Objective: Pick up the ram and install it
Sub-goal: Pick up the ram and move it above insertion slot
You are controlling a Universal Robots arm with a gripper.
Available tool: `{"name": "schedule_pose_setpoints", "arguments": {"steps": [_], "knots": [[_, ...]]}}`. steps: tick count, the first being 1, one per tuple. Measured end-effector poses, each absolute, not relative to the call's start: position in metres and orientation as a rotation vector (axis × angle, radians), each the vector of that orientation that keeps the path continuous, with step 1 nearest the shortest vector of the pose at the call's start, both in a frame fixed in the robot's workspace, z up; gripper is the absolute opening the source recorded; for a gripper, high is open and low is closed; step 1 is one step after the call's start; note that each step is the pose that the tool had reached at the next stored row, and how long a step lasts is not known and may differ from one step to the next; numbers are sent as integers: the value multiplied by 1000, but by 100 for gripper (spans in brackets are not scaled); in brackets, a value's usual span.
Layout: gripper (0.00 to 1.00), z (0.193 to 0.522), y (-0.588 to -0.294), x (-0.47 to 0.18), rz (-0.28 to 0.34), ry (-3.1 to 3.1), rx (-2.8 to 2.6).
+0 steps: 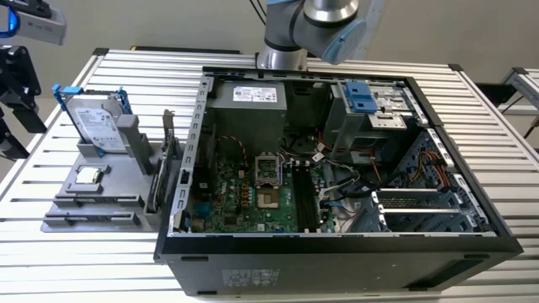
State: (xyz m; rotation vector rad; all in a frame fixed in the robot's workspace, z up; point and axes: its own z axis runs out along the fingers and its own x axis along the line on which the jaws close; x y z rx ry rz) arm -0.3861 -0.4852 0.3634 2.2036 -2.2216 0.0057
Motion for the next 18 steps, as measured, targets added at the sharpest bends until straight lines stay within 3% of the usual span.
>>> {"name": "schedule_pose_setpoints", "arguments": {"steps": [18], "knots": [[100,358,-485,-382,15,-2224,2206]]}}
